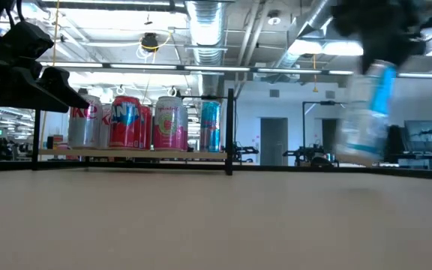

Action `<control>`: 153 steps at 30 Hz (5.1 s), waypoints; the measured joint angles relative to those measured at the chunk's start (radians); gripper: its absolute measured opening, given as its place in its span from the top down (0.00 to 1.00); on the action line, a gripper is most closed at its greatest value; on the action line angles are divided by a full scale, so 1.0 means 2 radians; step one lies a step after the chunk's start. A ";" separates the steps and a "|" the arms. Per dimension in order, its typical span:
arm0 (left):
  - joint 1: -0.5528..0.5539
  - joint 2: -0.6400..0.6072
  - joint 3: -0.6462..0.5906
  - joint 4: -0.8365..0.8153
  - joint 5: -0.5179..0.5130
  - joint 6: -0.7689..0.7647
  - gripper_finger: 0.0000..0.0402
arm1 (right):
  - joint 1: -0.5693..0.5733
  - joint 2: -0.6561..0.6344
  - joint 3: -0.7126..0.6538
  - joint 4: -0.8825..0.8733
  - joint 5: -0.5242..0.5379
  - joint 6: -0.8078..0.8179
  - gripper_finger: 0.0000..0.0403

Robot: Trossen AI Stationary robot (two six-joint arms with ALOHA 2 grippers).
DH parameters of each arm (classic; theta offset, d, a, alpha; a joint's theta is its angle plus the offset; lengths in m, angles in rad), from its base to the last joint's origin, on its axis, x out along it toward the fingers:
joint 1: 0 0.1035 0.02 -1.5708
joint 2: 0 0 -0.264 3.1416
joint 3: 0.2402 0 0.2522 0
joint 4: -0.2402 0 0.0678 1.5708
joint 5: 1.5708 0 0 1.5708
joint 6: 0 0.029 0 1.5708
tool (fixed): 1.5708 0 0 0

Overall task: Place canned beverage on shelf
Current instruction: Put the blue soda can on the shelf aligned with the other blue soda can

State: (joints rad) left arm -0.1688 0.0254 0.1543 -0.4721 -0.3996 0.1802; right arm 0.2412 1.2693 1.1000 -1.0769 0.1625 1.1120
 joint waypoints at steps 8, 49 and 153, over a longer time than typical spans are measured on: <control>0.000 0.000 0.000 0.000 0.000 0.000 0.16 | -0.057 0.192 0.196 0.001 0.000 -0.121 0.35; 0.000 0.000 0.000 0.000 0.000 0.000 0.16 | -0.102 0.519 0.625 -0.157 -0.043 -0.277 0.19; 0.000 0.000 0.000 0.000 0.000 0.000 0.16 | -0.109 0.545 0.614 -0.065 -0.031 -0.223 0.25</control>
State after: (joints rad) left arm -0.1688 0.0254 0.1543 -0.4721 -0.3996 0.1802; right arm 0.0235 2.3592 2.3283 -1.2076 0.1009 0.6655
